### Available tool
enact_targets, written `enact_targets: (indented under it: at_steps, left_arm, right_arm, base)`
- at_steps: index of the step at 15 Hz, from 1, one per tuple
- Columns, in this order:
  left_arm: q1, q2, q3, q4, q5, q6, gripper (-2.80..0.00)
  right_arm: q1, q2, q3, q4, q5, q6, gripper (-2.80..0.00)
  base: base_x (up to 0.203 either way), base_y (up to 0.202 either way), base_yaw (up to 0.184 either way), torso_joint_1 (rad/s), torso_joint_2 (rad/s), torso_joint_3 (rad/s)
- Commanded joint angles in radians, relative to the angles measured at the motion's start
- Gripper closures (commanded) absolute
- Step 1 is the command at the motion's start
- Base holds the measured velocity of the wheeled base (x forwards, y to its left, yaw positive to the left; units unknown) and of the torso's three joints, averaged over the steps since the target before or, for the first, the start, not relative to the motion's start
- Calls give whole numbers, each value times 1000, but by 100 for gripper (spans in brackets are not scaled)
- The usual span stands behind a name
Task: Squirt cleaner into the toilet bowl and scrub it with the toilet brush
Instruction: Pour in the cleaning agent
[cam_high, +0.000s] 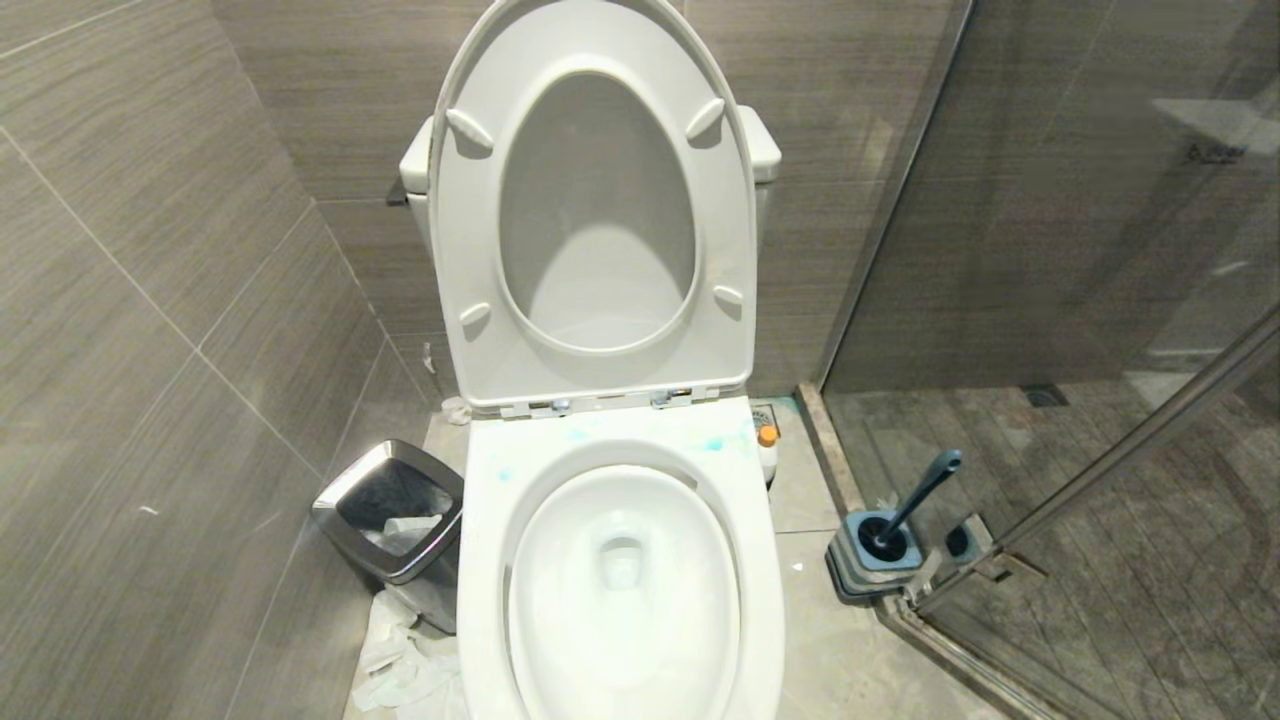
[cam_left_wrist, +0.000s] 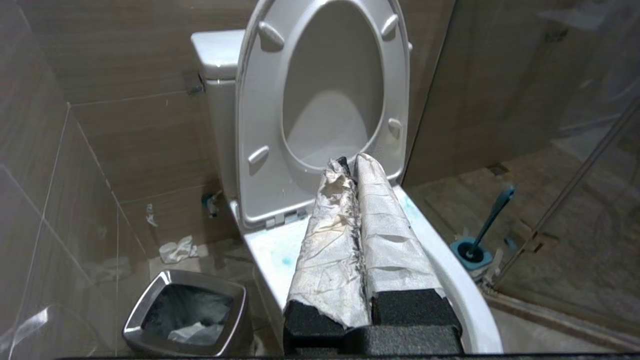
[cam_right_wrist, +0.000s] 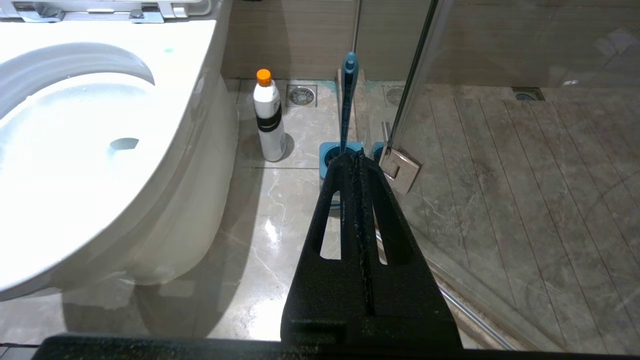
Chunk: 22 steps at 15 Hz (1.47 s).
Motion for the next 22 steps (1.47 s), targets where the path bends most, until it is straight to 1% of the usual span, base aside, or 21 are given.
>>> enact_targets:
  at_steps: [1,3,5,6,8,9,10,12,13,14,15,16,17,19,22]
  left_arm:
    - [-9,-140,99,-1,4,10,0]
    - [-5,-200,195,-3,32,27,0]
    - [-15,-263,300,-5,122,70,0]
    - [-20,-318,360,-1,153,82,0]
    - [-24,-424,476,2,189,99,0]
    - [-26,-439,525,-5,237,117,0]
    - [-27,-439,553,-10,262,129,0]
    - [-27,-439,607,-12,271,150,0]
    - [-27,-439,616,-2,277,172,0]
    - [-27,-439,616,10,300,185,0]
    - [-27,-439,616,40,339,202,0]
    - [-27,-439,616,96,368,212,0]
    - [-27,-439,615,135,380,210,0]
    - [-27,-439,616,128,383,206,0]
    - [-27,-439,616,129,385,185,0]
  right_arm:
    - [0,1,0,0,-1,0,0]
    - [0,1,0,0,-1,1,0]
    - [0,1,0,0,-1,0,0]
    - [0,1,0,0,-1,0,0]
    - [0,1,0,-1,-1,0,0]
    - [0,1,0,-1,-1,1,0]
    - [0,1,0,0,-1,0,0]
    - [0,1,0,0,-1,1,0]
    - [0,1,0,0,-1,0,0]
    - [0,1,0,0,-1,0,0]
    - [0,1,0,0,-1,0,0]
    - [0,1,0,0,-1,0,0]
    - [0,1,0,-1,-1,0,0]
    - [0,1,0,0,-1,0,0]
    - [0,1,0,-2,-1,1,0]
  base:
    - [0,0,0,0,0,0]
    - [0,0,0,0,0,0]
    - [0,0,0,0,0,0]
    - [0,0,0,0,0,0]
    - [0,0,0,0,0,0]
    - [0,0,0,0,0,0]
    - [0,0,0,0,0,0]
    - [0,0,0,0,0,0]
    - [0,0,0,0,0,0]
    - [0,0,0,0,0,0]
    - [0,0,0,0,0,0]
    - [0,0,0,0,0,0]
    - [0,0,0,0,0,0]
    - [0,0,0,0,0,0]
    - [0,0,0,0,0,0]
